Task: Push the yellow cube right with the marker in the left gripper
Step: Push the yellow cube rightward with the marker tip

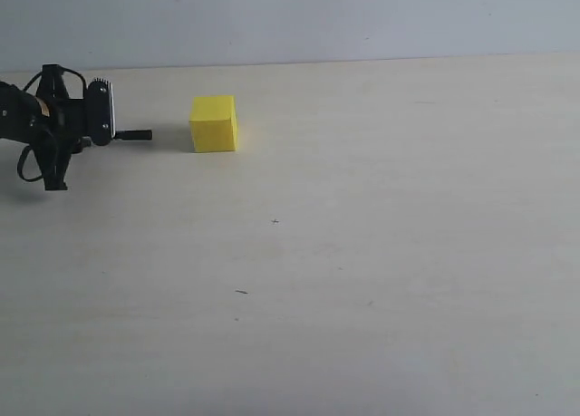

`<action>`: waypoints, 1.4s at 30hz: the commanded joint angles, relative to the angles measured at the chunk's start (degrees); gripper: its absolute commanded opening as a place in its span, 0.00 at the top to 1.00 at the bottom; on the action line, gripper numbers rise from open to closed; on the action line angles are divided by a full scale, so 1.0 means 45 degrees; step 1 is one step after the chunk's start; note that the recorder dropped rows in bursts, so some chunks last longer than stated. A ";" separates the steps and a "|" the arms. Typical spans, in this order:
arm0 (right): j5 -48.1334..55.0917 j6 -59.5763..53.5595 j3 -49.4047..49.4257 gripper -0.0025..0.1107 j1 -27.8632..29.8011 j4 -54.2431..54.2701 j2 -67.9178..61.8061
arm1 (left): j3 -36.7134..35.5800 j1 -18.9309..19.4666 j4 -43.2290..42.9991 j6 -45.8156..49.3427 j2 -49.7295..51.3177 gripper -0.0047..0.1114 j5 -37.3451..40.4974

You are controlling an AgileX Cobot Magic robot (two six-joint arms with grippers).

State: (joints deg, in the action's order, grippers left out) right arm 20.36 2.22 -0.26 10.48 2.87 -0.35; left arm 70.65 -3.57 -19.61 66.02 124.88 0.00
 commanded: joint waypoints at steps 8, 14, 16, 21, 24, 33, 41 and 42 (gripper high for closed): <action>-0.0081 -0.0003 0.0057 0.98 0.0045 -0.0018 0.0078 | 0.0000 -0.2764 0.0211 -0.0674 -0.0128 0.96 -0.0752; -0.0081 -0.0003 0.0057 0.98 0.0045 -0.0018 0.0078 | 0.0025 -0.2541 0.0211 -0.1203 -0.0128 0.96 -0.0478; -0.0081 -0.0003 0.0057 0.98 0.0045 -0.0018 0.0078 | 0.0025 -0.2276 0.0211 -0.1423 -0.0128 0.96 -0.0352; -0.0081 -0.0003 0.0057 0.98 0.0045 -0.0018 0.0078 | 0.0025 -0.2013 0.0174 -0.1603 -0.0128 0.96 -0.0433; -0.0081 -0.0003 0.0057 0.98 0.0045 -0.0018 0.0078 | 0.0055 -0.2013 0.0123 -0.1550 -0.0128 0.96 -0.1113; -0.0081 -0.0003 0.0057 0.98 0.0045 0.0014 0.0078 | 0.2002 -0.2584 -0.0119 -0.2007 0.0434 0.96 0.0770; -0.0081 -0.0003 0.0057 0.98 0.0045 -0.0009 0.0078 | 0.1995 -0.4090 -0.0619 -0.2120 0.0369 0.96 0.2474; -0.0081 -0.0003 0.0057 0.98 0.0045 -0.0009 0.0078 | 0.1995 -0.3997 -0.0590 -0.2296 0.0369 0.96 0.2494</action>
State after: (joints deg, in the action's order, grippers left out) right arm 20.36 2.22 -0.26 10.48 2.87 -0.35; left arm 79.27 -21.88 -22.21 56.97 127.15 10.60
